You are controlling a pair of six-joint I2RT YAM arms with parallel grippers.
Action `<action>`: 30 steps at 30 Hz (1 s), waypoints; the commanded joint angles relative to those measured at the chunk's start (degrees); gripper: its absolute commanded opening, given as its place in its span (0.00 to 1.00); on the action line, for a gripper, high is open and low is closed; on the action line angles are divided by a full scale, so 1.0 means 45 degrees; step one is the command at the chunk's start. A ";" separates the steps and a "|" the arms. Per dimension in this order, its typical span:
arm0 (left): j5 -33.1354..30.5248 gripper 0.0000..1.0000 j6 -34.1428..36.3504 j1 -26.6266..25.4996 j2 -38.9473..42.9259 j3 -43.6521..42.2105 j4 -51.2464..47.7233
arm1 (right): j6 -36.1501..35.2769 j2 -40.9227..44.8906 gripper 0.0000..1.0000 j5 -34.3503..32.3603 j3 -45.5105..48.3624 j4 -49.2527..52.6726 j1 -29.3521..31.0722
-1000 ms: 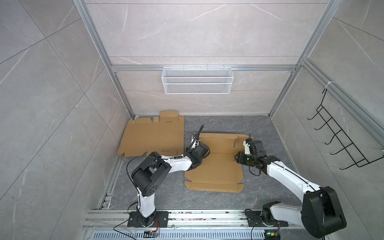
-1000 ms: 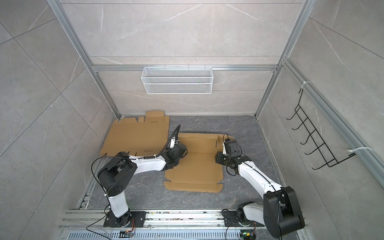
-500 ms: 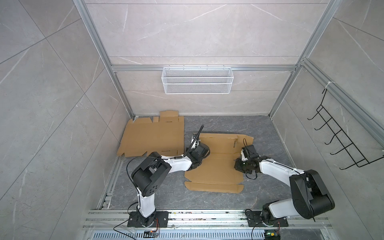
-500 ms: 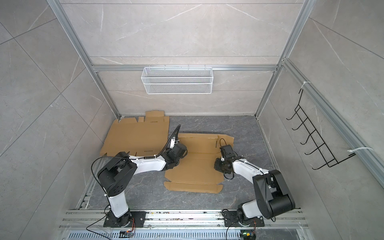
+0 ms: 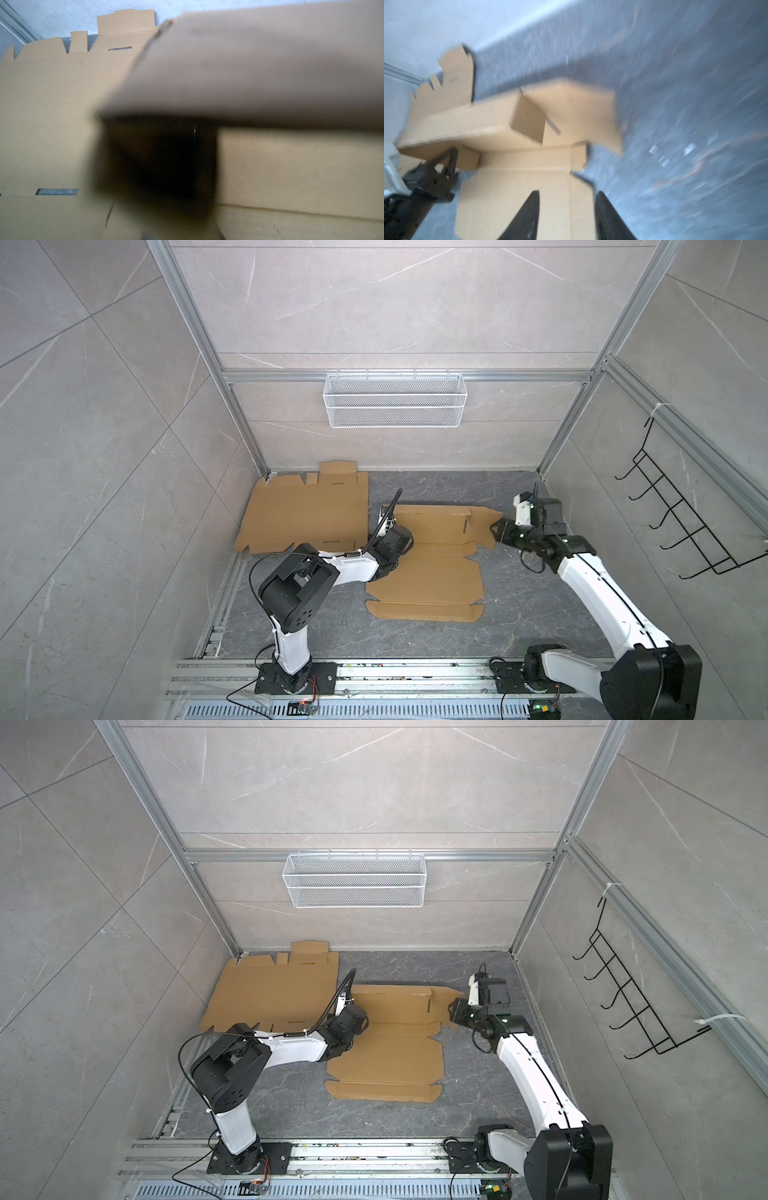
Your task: Fold the paper box
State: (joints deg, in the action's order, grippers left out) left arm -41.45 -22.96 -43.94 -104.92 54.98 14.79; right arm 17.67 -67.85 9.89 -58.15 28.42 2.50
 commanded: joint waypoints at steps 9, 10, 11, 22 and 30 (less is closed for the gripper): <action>0.0863 0.00 0.1684 0.0532 -0.0302 -0.0225 -0.0504 | -0.3676 -0.3362 0.83 -0.1367 -0.2877 0.2824 -0.0043; 0.0942 0.00 0.1654 0.0611 -0.0297 -0.0216 -0.0503 | -0.3787 -0.3586 0.83 -0.1439 -0.2983 0.2602 -0.0068; 0.1057 0.00 0.1683 0.0689 -0.0321 -0.0225 -0.0511 | -0.3883 -0.3852 0.83 -0.1560 -0.3139 0.2386 -0.0058; 0.1726 0.00 0.1844 0.0861 -0.0587 0.0105 -0.0659 | -0.5716 -0.7222 0.76 0.1574 -0.4467 0.1685 0.0075; 0.1634 0.00 0.1621 0.0844 -0.0668 0.0226 -0.0742 | -0.6022 -0.7220 0.54 0.2233 -0.4214 0.1903 0.0492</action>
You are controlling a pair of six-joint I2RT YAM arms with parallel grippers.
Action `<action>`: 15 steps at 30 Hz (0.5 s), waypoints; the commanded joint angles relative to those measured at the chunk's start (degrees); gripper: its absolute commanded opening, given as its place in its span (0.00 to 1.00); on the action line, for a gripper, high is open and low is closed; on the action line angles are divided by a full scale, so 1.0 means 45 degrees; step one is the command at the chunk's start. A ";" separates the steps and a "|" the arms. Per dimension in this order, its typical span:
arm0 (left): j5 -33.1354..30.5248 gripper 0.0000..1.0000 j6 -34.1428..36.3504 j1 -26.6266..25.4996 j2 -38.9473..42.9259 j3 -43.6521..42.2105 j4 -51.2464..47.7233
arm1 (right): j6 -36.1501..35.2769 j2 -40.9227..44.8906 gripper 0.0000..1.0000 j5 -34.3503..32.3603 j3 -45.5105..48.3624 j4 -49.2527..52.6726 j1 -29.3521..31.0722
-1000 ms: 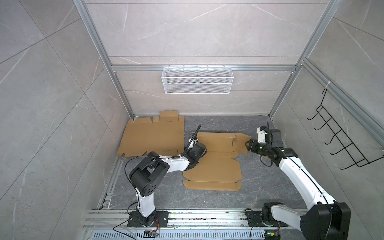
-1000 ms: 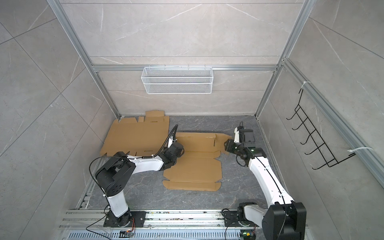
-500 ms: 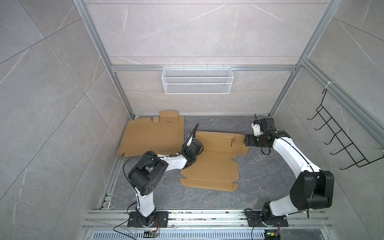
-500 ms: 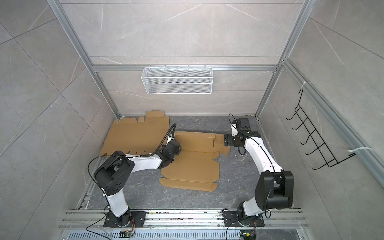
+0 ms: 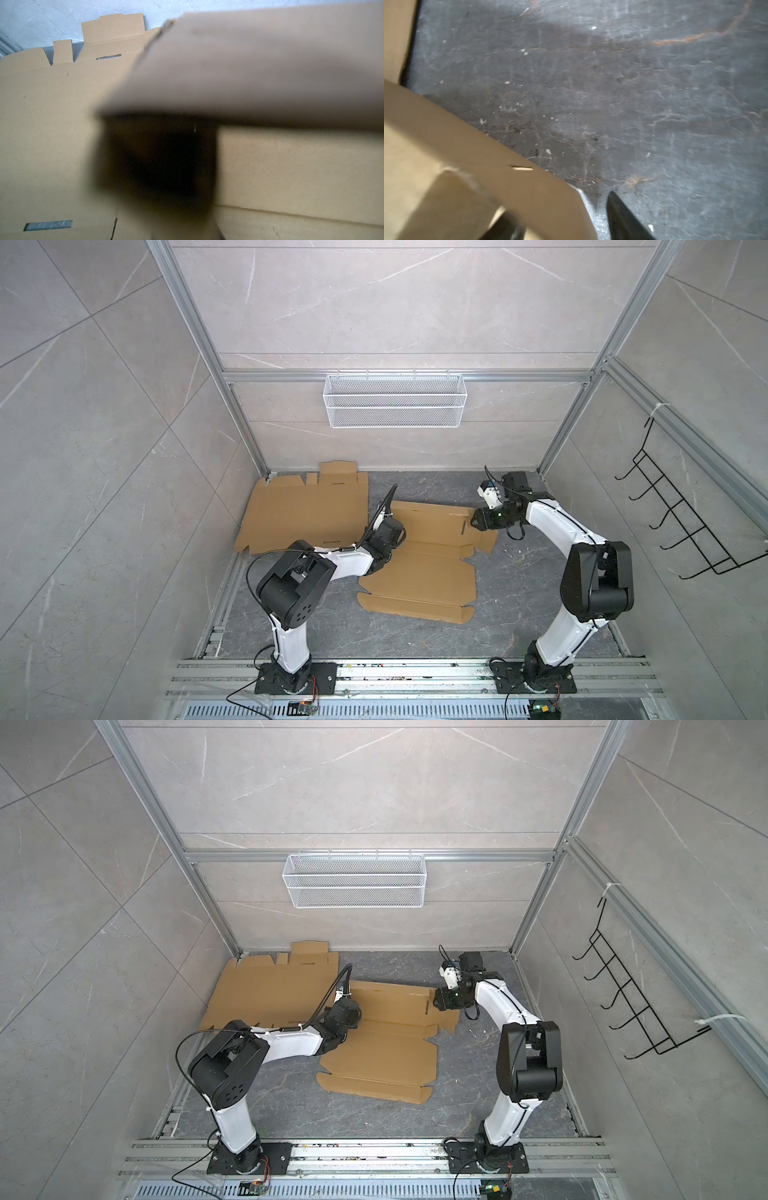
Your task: Fold the paper box
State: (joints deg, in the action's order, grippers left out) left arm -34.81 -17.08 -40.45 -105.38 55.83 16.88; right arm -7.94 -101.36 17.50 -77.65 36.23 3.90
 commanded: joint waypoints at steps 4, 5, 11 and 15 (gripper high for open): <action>-0.0042 0.00 0.0242 0.0074 -0.0454 0.0010 -0.1252 | -0.0239 0.0490 0.41 0.0117 0.0205 0.0631 0.0373; -0.0138 0.00 0.0214 0.0073 -0.0394 -0.0039 -0.1261 | -0.0191 0.0616 0.38 -0.0044 0.0223 0.0761 0.0454; -0.0598 0.00 -0.0488 0.0066 -0.0081 -0.0149 -0.1403 | 0.0633 0.1458 0.25 -0.0030 0.0525 0.0985 0.0822; -0.0683 0.00 -0.1073 0.0059 0.0134 -0.0314 -0.1408 | 0.0930 0.1923 0.20 -0.0012 0.0671 0.1159 0.0910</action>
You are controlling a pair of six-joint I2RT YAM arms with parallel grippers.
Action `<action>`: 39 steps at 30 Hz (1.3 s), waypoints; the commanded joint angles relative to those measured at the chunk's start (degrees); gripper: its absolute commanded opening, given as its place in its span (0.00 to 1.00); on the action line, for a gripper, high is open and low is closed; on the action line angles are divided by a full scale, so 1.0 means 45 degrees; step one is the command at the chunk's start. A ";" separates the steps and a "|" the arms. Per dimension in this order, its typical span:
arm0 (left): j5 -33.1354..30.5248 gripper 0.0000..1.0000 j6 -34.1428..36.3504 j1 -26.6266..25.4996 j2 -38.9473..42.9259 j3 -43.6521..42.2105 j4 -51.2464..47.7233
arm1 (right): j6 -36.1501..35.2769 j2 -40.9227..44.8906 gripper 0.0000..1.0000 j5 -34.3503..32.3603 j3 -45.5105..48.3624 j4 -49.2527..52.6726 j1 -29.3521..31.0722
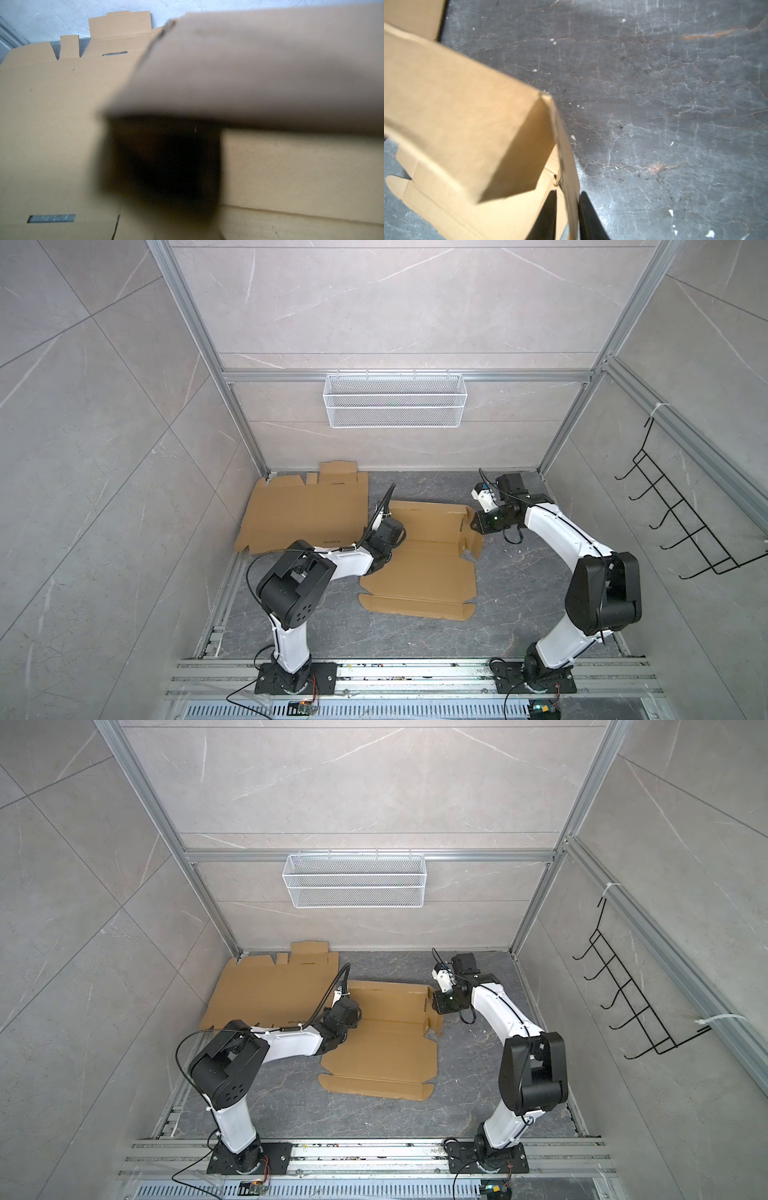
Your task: Fold the paper box
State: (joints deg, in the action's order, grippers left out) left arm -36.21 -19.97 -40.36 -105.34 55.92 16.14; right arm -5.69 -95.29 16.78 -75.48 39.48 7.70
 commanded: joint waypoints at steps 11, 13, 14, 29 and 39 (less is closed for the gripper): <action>-0.0221 0.00 -0.1653 0.0017 0.0323 -0.0628 -0.1214 | 0.2200 0.1570 0.17 -0.0478 0.1239 -0.0035 0.1186; -0.0198 0.00 -0.1811 0.0004 0.0303 -0.0649 -0.1166 | 0.2610 0.1742 0.17 -0.0327 0.1417 -0.0258 0.1282; -0.0168 0.00 -0.1896 0.0007 0.0283 -0.0669 -0.1153 | 0.2829 0.1812 0.17 -0.0314 0.1495 -0.0377 0.1347; 0.0429 0.00 -0.2012 -0.0035 0.0147 -0.1105 -0.0735 | 0.4043 0.3948 0.23 -0.2067 0.5901 -0.5166 0.2202; 0.1054 0.00 -0.0728 -0.0055 0.0376 -0.1596 0.0388 | 0.3760 0.3681 0.32 -0.1476 0.5670 -0.5327 0.1928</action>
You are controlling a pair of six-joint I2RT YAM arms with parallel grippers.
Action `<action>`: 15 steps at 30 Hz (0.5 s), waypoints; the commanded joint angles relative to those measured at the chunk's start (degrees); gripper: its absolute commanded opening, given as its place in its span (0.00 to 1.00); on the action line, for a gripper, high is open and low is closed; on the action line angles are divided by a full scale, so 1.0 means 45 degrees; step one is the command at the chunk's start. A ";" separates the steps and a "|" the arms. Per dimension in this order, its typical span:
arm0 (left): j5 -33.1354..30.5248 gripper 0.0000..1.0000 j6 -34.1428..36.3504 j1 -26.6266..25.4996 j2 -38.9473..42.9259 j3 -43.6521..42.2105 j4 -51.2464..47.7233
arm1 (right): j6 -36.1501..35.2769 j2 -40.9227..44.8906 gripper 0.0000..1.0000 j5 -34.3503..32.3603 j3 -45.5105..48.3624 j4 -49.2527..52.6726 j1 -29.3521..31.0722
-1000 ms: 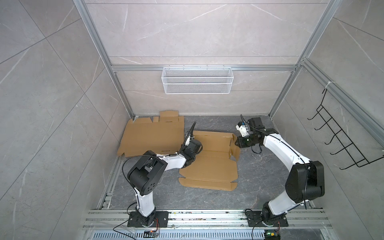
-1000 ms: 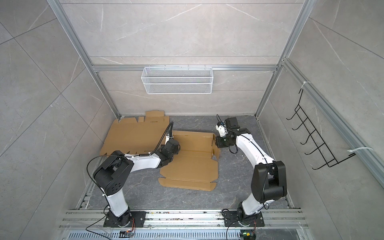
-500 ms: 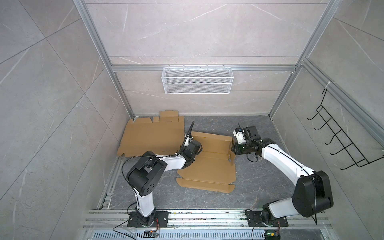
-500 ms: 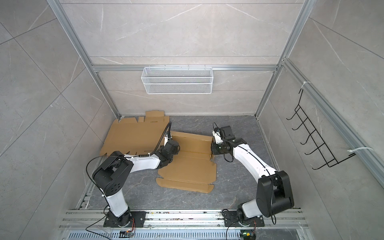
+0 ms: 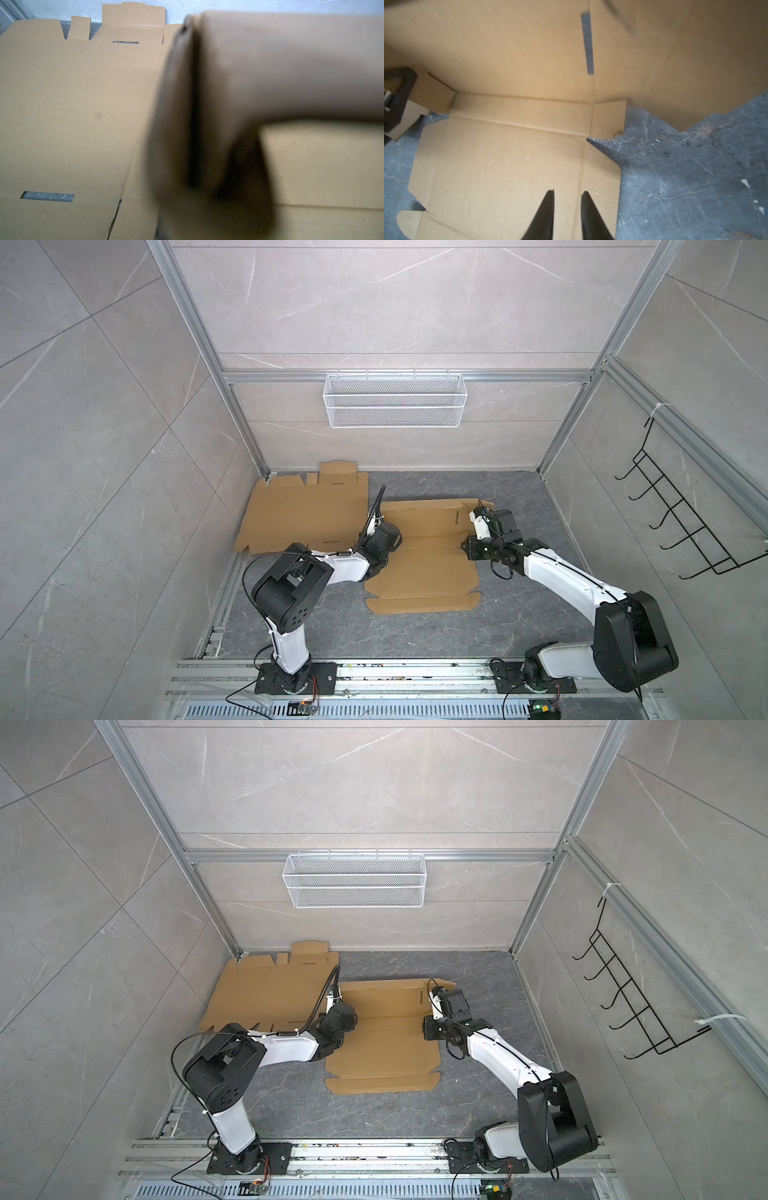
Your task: Fold the paper box
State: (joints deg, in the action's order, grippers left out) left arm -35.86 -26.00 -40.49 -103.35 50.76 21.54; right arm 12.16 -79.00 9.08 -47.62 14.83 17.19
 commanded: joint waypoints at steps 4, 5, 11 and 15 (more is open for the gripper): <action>0.0599 0.00 0.1043 -0.0026 0.0079 -0.0589 -0.0812 | -0.0539 0.0408 0.45 0.2033 -0.1194 0.1151 -0.1394; 0.0566 0.00 0.1080 -0.0016 0.0110 -0.0578 -0.0852 | -0.0511 0.0621 0.47 0.2624 -0.1417 0.1379 -0.1682; 0.0615 0.00 0.1304 -0.0025 0.0013 -0.0520 -0.0908 | 0.1092 0.1657 0.50 0.3740 -0.3205 0.2115 -0.3331; 0.0620 0.00 0.1474 -0.0027 -0.0021 -0.0481 -0.0915 | 0.1209 -0.0105 0.50 0.0202 -0.5394 0.4515 -0.4484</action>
State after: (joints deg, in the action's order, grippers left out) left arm -35.42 -21.71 -40.49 -103.04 49.95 22.81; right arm 15.53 -74.74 19.18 -67.53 26.30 -0.51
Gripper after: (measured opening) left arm 0.083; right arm 0.497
